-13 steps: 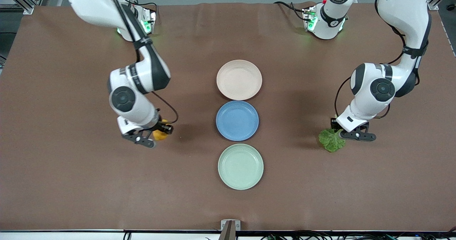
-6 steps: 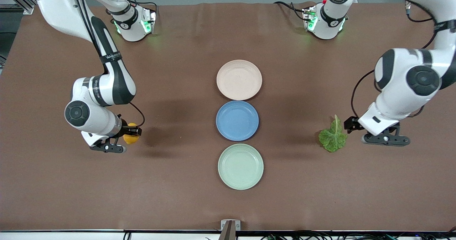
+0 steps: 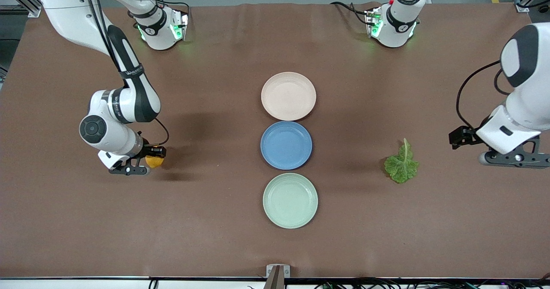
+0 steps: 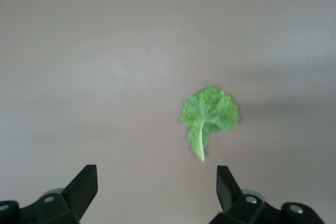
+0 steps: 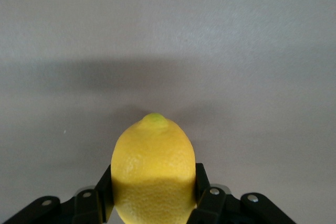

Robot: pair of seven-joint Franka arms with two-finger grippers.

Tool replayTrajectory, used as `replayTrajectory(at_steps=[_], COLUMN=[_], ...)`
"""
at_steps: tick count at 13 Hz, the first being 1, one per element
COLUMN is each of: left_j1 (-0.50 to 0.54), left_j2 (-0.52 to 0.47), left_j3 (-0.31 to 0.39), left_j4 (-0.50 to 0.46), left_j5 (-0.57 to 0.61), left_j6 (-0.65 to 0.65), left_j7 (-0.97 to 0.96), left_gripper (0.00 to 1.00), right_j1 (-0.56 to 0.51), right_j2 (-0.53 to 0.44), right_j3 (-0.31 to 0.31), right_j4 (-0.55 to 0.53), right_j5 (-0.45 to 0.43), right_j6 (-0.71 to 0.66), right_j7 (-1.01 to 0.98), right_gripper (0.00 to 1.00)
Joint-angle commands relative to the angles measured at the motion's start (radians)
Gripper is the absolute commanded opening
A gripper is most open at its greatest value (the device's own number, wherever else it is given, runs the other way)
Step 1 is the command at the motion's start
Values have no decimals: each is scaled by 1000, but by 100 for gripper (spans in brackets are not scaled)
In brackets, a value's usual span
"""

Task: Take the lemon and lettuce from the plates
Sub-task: 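Open the left gripper and withdraw it while the right gripper lowers the lemon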

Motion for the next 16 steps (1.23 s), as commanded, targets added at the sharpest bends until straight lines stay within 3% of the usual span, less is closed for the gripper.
replayTrajectory(at_steps=[1, 5, 8, 11, 16], left_j1=[17, 24, 41, 119, 115], left_j2=[-42, -148, -252, -305, -348], left_j3=[-8, -11, -17, -109, -111], left_j4=[72, 54, -21, -64, -98], left_j5=[-29, -87, -121, -123, -135], left_j6=[-124, -194, -233, -247, -248], left_j7=[13, 14, -2, -52, -57], left_gripper=[100, 100, 100, 100, 100], right_j1=[-21, -32, -34, -35, -37], right_j2=[-48, -42, -25, 4, 22], right_j3=[17, 17, 17, 17, 15], right_j4=[-59, -59, -55, -49, -42], right_j5=[-11, -11, -11, -11, -11], right_j6=[26, 49, 81, 122, 133], right_j7=[-25, -26, -26, -25, -25], right_gripper=[1, 1, 1, 1, 5])
